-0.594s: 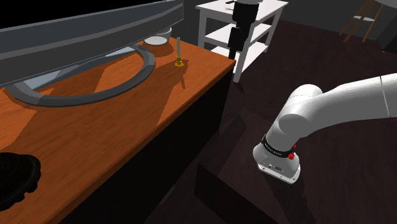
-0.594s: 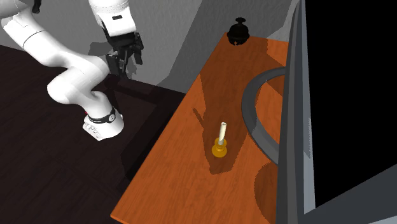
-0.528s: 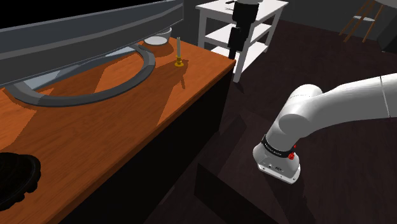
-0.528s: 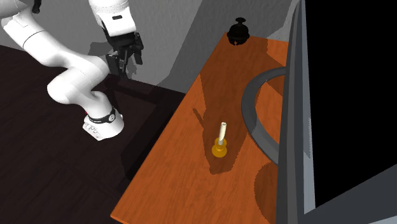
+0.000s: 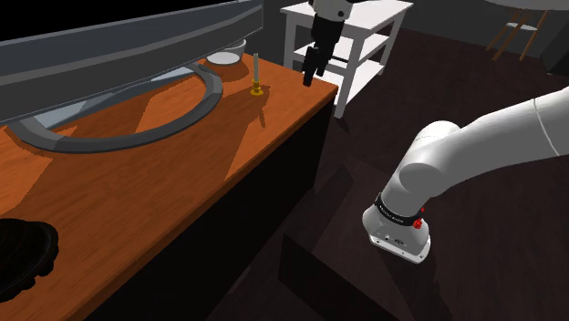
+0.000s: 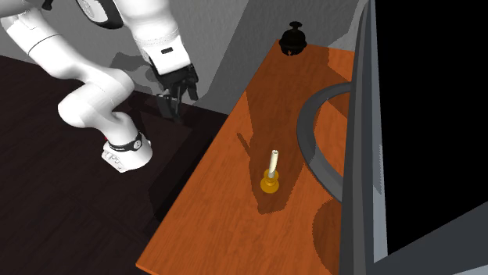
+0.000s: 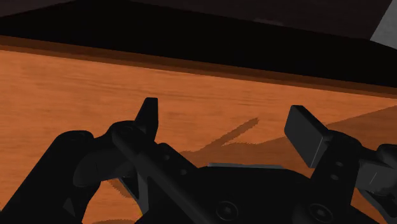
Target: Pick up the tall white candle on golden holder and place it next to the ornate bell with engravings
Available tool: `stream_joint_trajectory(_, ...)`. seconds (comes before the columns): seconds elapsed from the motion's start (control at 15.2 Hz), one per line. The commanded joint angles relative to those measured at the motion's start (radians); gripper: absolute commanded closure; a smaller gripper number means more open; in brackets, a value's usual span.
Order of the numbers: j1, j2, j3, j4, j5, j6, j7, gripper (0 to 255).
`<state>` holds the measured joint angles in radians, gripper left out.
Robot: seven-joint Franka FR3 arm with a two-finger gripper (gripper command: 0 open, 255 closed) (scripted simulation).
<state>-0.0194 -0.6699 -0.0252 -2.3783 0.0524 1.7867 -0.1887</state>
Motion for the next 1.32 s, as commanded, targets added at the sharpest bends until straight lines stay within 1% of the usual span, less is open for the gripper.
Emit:
stream_joint_trajectory(0.0, 0.000, 0.051, -0.011, -0.006, 0.006, 0.093, -0.013, 0)
stream_joint_trajectory(0.33, 0.004, 0.191, -0.040, 0.020, 0.031, 0.287, -0.053, 0)
stream_joint_trajectory(0.73, 0.018, 0.377, -0.078, 0.101, 0.091, 0.485, -0.118, 0)
stream_joint_trajectory(0.99, 0.030, 0.507, -0.102, 0.184, 0.153, 0.590, -0.175, 0)
stream_joint_trajectory(1.12, 0.034, 0.564, -0.110, 0.227, 0.187, 0.628, -0.203, 0)
stream_joint_trajectory(1.25, 0.037, 0.584, -0.109, 0.224, 0.195, 0.650, -0.208, 0)
